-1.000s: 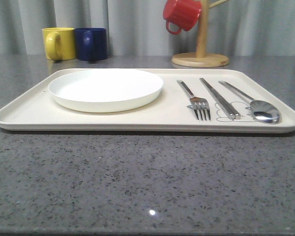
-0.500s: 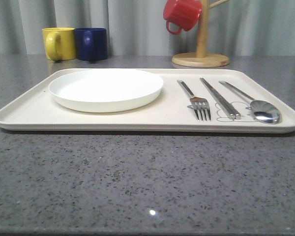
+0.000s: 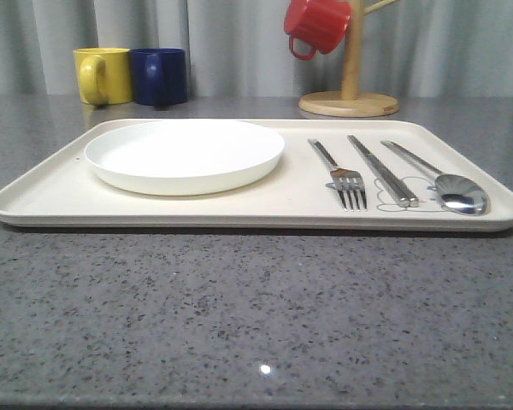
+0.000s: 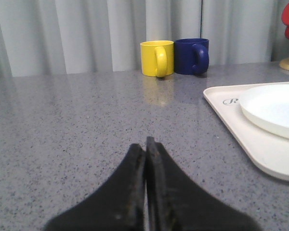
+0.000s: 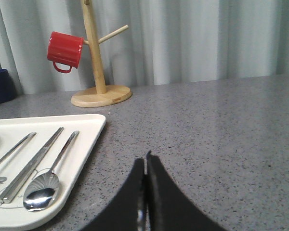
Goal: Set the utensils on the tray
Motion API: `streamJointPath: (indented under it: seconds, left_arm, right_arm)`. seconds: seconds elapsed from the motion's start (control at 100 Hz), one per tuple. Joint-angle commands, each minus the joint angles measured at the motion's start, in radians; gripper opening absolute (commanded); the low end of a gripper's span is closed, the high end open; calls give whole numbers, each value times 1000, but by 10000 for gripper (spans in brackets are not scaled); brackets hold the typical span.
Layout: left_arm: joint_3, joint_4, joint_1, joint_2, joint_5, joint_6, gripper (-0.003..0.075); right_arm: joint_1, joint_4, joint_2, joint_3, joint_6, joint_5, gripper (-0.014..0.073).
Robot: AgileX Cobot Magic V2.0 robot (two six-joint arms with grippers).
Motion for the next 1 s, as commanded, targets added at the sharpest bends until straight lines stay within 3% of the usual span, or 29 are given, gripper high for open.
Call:
streamJointPath:
  seconds: [0.0,0.99]
  left_arm:
    - [10,14,3,-31,-98,-29,-18]
    - [42,28,3,-37,-149,-31,-18]
  right_arm:
    - [-5,0,-24,-18,-10,-83,-68]
    - [-5,0,-24,-18,-10,-81,-68]
